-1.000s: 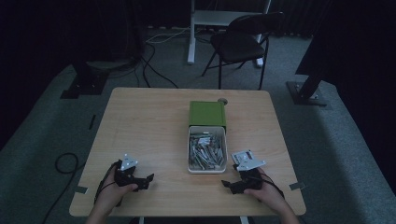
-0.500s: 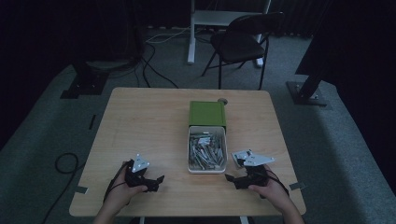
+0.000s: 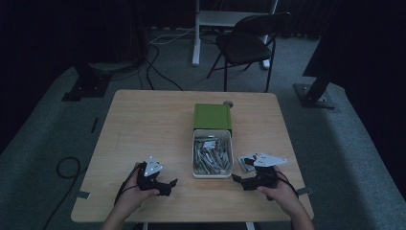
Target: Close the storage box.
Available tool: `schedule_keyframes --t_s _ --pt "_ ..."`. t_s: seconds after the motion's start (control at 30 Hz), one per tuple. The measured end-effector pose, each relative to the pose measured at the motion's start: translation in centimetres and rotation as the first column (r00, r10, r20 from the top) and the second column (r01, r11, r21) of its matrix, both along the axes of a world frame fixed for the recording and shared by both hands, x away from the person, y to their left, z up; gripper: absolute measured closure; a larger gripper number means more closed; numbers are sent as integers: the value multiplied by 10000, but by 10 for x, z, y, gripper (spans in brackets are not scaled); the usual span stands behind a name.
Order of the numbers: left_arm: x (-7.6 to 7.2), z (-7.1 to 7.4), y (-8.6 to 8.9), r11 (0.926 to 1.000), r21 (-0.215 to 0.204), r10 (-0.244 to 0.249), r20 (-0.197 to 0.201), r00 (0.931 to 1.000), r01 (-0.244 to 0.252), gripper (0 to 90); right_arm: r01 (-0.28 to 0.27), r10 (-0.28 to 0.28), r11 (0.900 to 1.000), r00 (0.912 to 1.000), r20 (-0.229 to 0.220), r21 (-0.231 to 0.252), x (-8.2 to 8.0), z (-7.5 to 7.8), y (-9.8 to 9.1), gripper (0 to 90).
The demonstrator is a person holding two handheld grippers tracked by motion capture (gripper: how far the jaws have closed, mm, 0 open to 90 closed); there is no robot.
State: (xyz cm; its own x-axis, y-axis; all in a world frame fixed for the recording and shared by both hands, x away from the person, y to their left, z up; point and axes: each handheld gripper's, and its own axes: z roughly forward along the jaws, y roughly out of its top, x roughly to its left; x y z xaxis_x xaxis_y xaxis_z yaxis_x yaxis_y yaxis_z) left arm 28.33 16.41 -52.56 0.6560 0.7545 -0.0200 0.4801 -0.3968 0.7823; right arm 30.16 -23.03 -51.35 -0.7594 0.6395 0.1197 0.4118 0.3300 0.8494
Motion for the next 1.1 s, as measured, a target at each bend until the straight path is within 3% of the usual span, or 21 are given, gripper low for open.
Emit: schedule_keyframes --t_s 0.33,0.57,0.8,1.1 --pt "6 9 -21 9990 -282 -331 331 9989 340 24 135 -132 9992 9999 -83 379 11 3 2 128" --pt "11 16 -33 9977 -216 -637 466 9969 648 24 179 -179 9984 9998 -4 541 15 6 5 128" --pt "18 20 -42 9952 -647 -698 582 9959 736 24 248 -243 9981 9997 -93 566 18 3 4 129" --pt "30 24 -47 9955 -695 -589 690 9959 637 24 422 -416 9974 9991 -114 585 22 3 2 130"
